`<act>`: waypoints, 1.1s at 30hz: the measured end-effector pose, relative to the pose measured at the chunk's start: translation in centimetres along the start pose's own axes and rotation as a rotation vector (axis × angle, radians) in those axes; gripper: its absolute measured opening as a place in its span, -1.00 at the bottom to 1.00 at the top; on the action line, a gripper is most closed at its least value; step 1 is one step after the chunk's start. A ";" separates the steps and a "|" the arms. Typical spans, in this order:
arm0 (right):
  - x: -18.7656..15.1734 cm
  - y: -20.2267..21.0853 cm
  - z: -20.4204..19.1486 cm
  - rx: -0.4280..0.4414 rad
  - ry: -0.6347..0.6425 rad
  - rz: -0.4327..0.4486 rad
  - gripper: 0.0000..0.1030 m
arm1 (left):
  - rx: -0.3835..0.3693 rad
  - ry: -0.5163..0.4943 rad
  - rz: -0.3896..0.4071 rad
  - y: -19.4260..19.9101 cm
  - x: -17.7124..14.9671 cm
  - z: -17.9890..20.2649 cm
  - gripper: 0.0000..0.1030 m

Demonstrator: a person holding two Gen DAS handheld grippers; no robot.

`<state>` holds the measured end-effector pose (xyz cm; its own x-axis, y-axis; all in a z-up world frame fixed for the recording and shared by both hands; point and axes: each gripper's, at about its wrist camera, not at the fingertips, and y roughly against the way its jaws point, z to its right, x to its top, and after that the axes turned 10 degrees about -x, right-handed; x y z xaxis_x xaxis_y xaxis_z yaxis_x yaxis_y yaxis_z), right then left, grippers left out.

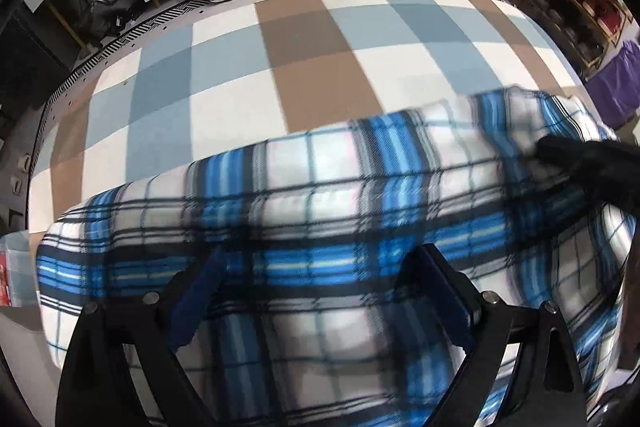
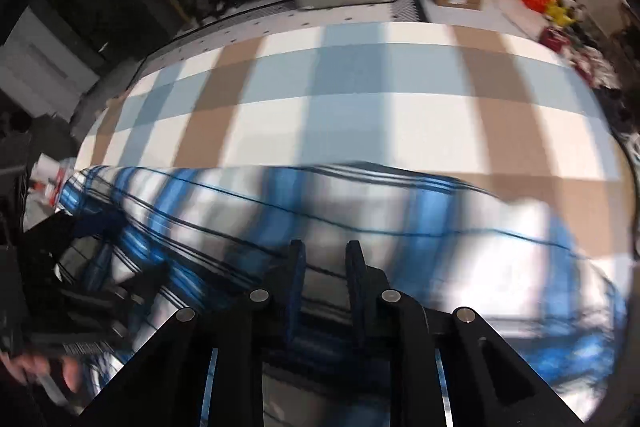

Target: Fold large clothes

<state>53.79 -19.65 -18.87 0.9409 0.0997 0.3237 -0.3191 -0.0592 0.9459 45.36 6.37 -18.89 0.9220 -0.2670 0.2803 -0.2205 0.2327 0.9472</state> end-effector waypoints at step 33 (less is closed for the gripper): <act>-26.1 22.7 -0.7 0.356 -0.245 0.552 0.70 | -0.313 0.024 0.408 21.2 -21.2 3.5 0.82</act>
<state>21.92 -22.86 -5.85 0.6637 -0.2630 0.7002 -0.7405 -0.3629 0.5656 20.01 13.64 -4.23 0.7890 -0.0752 0.6098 -0.4614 0.5829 0.6688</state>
